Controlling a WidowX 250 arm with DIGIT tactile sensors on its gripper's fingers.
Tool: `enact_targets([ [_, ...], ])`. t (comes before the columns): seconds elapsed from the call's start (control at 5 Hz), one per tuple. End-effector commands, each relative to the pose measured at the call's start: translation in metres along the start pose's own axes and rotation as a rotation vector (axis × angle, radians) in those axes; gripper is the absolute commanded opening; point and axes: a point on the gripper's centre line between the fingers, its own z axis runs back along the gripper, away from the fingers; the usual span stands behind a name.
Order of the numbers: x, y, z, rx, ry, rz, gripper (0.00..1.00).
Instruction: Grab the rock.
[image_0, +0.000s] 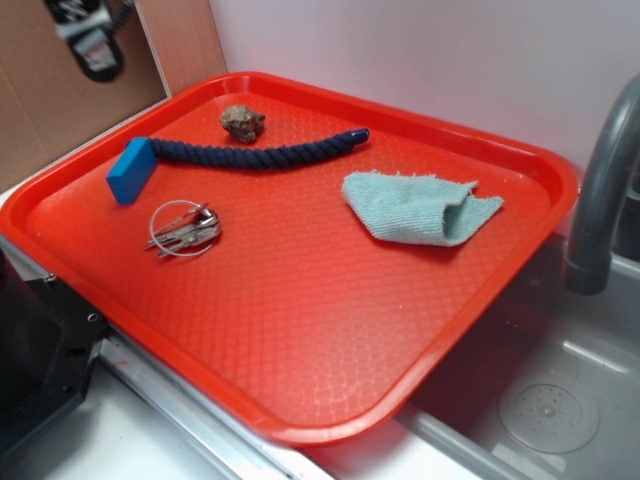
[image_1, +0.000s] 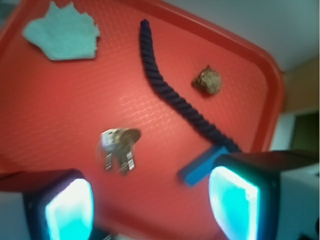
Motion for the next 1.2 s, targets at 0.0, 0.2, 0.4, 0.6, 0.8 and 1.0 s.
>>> enact_targets([
  [0.0,0.036,0.052,-0.028,0.053,-0.072,-0.137,1.00],
  [0.2,0.051,0.069,-0.051,0.099,-0.047,-0.147,1.00],
  [0.4,0.063,0.081,-0.069,0.110,-0.054,-0.167,1.00],
  [0.6,0.075,0.086,-0.088,0.115,-0.026,-0.211,1.00],
  [0.8,0.083,0.085,-0.107,0.088,-0.007,-0.274,1.00],
  [1.0,0.088,0.080,-0.120,0.045,-0.012,-0.335,1.00],
])
